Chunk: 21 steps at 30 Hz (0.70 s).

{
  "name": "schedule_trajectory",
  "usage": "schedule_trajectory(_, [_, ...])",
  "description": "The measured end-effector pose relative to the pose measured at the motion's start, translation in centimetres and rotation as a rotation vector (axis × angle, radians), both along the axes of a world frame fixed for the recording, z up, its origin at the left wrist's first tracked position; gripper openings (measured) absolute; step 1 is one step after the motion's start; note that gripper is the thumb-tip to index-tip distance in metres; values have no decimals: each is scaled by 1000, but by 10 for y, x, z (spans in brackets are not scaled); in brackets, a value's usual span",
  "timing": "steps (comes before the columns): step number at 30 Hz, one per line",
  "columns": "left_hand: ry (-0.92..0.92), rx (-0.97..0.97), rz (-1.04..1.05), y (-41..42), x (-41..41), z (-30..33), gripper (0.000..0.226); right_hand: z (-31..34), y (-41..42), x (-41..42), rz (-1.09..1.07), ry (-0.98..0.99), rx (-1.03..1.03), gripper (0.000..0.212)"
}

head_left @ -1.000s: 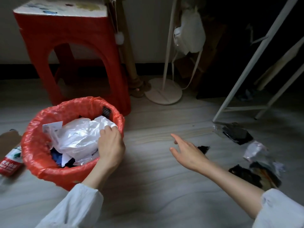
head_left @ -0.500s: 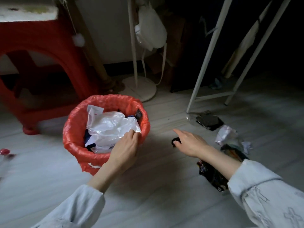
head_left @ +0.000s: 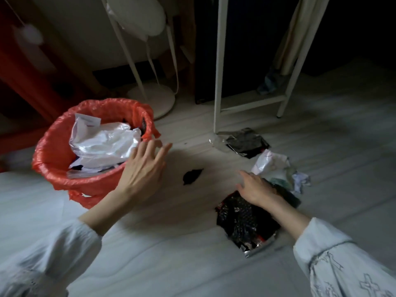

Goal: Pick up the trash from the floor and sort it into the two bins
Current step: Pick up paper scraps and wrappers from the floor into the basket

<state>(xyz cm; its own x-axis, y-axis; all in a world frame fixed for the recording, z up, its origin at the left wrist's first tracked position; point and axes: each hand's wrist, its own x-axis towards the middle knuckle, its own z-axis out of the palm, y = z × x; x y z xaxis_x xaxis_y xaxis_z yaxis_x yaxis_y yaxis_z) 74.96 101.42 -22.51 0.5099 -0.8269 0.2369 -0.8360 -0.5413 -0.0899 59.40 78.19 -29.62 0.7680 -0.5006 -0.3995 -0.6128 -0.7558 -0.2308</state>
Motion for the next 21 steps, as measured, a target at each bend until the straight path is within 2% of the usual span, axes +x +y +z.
schedule_trajectory(2, [91, 74, -76, -27, -12, -7, 45, -9, -17, -14, -41, -22, 5, 44])
schedule_trajectory(4, [264, 184, -116, -50, -30, -15, 48, -18, -30, -33, -88, -17, 28, 48])
schedule_trajectory(7, [501, 402, -76, -58, -49, -34, 48, -30, -35, -64, -121, 44, 53, 57])
schedule_trajectory(9, [585, 498, -76, -56, -55, -41, 51, -34, -41, -76, -136, 57, 47, 62])
schedule_trajectory(13, [665, 426, -69, -45, -63, -60, 51, -49, -66, -75, -284, -3, -5, 63])
schedule_trajectory(16, [665, 431, -83, -56, -76, -89, 54, -74, -87, -67, -256, 34, 2, 72])
schedule_trajectory(19, [607, 478, -161, -89, -94, -116, 68, -101, -85, -72, -237, 11, 55, 73])
schedule_trajectory(21, [524, 545, -307, -112, -115, -130, 83, -112, -69, -87, -211, -29, -7, 66])
